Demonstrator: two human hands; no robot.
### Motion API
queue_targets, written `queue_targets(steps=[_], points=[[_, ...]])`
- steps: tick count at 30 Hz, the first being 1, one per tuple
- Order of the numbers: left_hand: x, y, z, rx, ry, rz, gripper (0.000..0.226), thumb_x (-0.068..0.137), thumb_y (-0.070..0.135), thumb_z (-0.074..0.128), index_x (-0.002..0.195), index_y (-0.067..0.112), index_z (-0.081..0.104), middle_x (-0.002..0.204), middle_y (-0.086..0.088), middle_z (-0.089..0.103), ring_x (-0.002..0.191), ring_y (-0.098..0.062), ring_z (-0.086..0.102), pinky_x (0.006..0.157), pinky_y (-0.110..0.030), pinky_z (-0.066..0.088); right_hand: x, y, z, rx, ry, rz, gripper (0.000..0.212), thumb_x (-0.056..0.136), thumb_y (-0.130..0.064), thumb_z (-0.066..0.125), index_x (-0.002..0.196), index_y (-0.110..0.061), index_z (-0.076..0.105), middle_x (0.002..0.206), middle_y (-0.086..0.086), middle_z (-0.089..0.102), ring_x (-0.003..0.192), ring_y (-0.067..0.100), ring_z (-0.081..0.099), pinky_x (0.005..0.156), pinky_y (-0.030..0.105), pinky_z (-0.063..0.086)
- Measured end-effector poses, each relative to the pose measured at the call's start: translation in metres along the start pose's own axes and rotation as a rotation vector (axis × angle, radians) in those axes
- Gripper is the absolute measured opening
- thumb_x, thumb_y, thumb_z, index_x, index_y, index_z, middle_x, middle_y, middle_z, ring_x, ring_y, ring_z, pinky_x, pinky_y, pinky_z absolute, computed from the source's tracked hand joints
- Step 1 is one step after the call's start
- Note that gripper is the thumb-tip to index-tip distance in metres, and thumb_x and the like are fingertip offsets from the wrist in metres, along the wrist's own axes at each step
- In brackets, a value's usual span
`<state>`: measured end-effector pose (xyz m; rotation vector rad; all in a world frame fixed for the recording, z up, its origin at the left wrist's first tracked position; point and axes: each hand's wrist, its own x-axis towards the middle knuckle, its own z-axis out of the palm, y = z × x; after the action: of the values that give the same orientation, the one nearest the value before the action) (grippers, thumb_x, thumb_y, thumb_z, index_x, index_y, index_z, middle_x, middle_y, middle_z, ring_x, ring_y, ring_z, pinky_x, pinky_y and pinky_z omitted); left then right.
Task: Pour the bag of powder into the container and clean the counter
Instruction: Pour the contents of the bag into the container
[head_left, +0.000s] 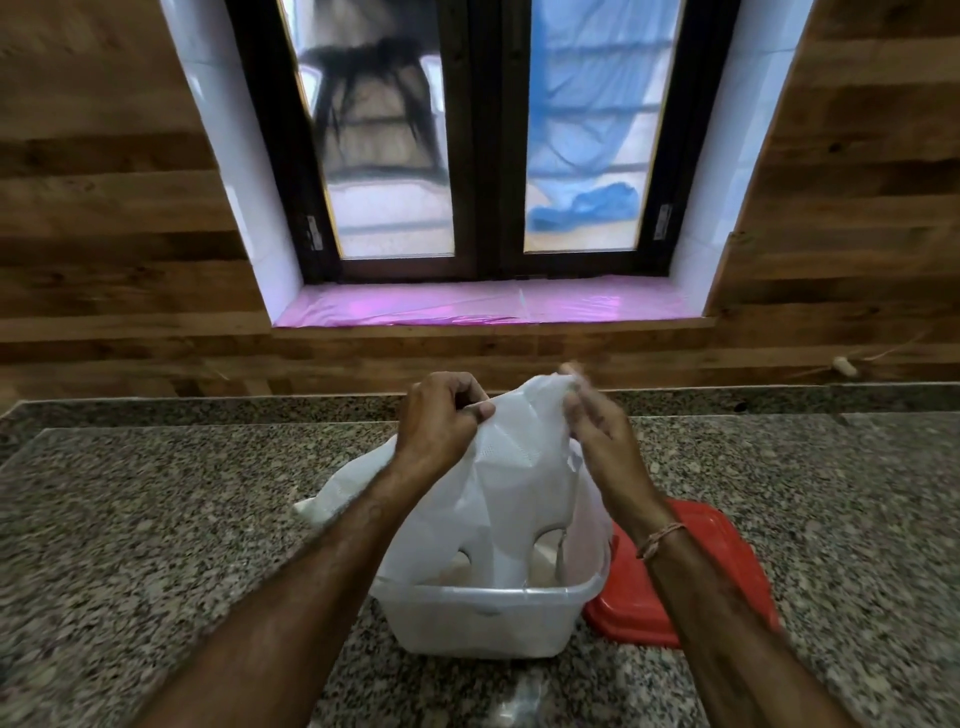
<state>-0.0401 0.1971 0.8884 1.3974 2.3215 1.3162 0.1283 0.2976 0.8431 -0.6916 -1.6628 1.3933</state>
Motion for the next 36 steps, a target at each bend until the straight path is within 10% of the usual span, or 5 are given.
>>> queue_targets(steps=[8,12,17,28,36], points=[[-0.003,0.004,0.011,0.109,-0.077,0.124,0.018,0.081,0.019,0.084,0.069,0.018,0.071,0.072,0.008,0.07,0.069,-0.007,0.066,0.068,-0.034,0.058,0.008,-0.009,-0.007,-0.574,-0.045,-0.246,0.051,0.094,-0.034,0.072,0.143,-0.041,0.059,0.137,-0.014,0.063,0.124,0.006,0.057,0.099,0.035,0.054],[-0.005,0.013,0.011,0.171,-0.117,0.178,0.012,0.083,0.029,0.083,0.079,0.021,0.075,0.076,0.01,0.07,0.072,-0.005,0.065,0.068,-0.037,0.059,0.02,-0.021,-0.005,-0.897,-0.189,-0.239,0.015,0.083,-0.043,0.081,0.094,-0.033,0.077,0.101,-0.019,0.067,0.108,0.011,0.057,0.099,0.049,0.045],[-0.012,0.002,-0.026,0.459,-0.079,0.134,0.035,0.085,0.064,0.067,0.088,0.029,0.07,0.086,0.015,0.068,0.081,-0.006,0.06,0.066,-0.027,0.038,0.023,-0.023,-0.003,-0.823,-0.022,-0.245,0.014,0.082,-0.031,0.085,0.076,-0.025,0.074,0.076,-0.014,0.071,0.082,0.012,0.064,0.092,0.044,0.051],[-0.022,-0.014,-0.031,0.477,0.213,0.306,0.016,0.089,0.045,0.073,0.093,0.029,0.073,0.087,0.011,0.073,0.084,-0.011,0.067,0.088,-0.041,0.051,0.017,-0.026,0.043,-0.895,-0.161,-0.374,0.019,0.083,-0.014,0.085,0.079,-0.028,0.073,0.076,-0.019,0.066,0.076,0.006,0.065,0.067,0.026,0.049],[-0.066,-0.071,-0.014,-0.28,0.106,-0.113,0.102,0.09,0.051,0.067,0.157,0.034,-0.009,0.166,-0.008,0.022,0.145,-0.027,0.039,0.117,-0.048,0.04,0.027,-0.019,0.034,-0.785,0.053,-0.204,0.017,0.086,-0.023,0.083,0.074,-0.02,0.072,0.061,-0.022,0.058,0.06,-0.008,0.054,0.053,0.018,0.034]])
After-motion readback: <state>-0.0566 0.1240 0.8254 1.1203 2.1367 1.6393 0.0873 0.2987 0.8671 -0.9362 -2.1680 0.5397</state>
